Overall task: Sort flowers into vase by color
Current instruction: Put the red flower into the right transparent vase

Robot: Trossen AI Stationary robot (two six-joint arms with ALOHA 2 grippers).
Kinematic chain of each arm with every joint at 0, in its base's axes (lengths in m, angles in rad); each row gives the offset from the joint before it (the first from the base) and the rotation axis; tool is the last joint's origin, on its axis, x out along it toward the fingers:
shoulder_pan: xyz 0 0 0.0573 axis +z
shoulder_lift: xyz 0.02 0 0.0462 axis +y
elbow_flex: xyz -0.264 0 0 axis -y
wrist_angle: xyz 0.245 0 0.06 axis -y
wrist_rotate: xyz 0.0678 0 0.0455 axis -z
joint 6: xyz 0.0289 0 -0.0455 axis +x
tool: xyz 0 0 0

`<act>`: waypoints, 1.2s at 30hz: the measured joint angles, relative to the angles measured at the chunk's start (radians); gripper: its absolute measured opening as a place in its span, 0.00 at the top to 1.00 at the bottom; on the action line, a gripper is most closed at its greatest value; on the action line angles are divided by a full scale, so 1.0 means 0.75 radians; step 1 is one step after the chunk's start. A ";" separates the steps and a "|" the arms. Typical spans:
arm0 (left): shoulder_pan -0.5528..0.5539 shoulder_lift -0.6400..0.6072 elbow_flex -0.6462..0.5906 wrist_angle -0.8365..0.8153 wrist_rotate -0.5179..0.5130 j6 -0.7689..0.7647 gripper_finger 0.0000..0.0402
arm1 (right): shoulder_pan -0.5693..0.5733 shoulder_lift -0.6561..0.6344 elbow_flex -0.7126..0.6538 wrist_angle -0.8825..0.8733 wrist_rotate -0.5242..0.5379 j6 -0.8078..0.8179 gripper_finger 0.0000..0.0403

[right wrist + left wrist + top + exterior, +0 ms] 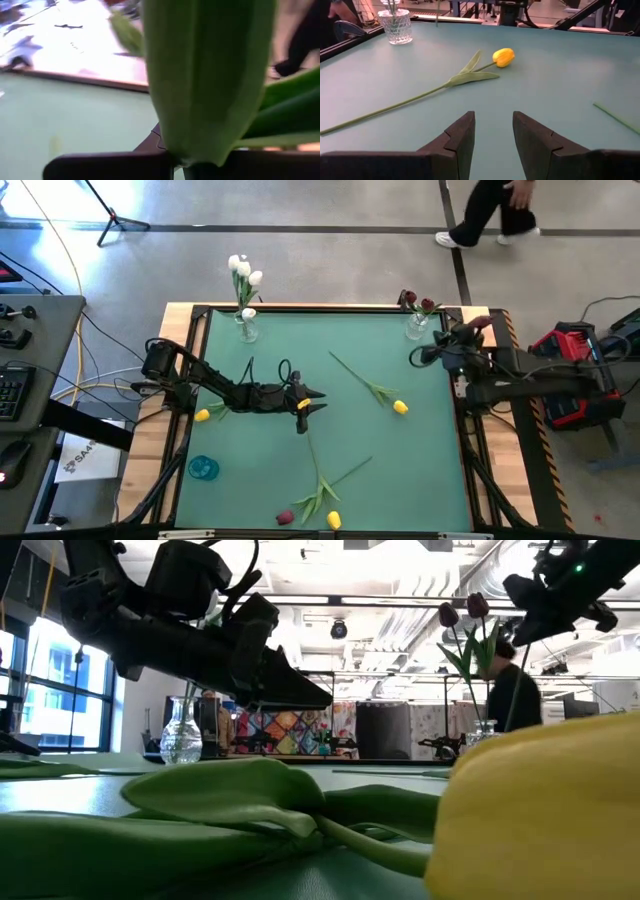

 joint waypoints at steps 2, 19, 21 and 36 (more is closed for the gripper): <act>0.000 0.000 0.000 0.000 0.000 0.000 0.70 | -0.068 0.000 0.000 0.006 0.018 -0.013 1.00; 0.000 -0.001 0.000 -0.002 -0.001 -0.006 0.70 | -0.569 0.034 0.000 0.675 0.151 -0.640 1.00; 0.000 -0.001 0.000 -0.006 -0.001 -0.011 0.70 | -0.627 0.047 0.000 0.762 0.035 -0.691 1.00; 0.000 -0.002 0.000 -0.072 -0.001 -0.023 0.70 | -0.976 0.267 -0.001 0.743 -0.489 -0.656 1.00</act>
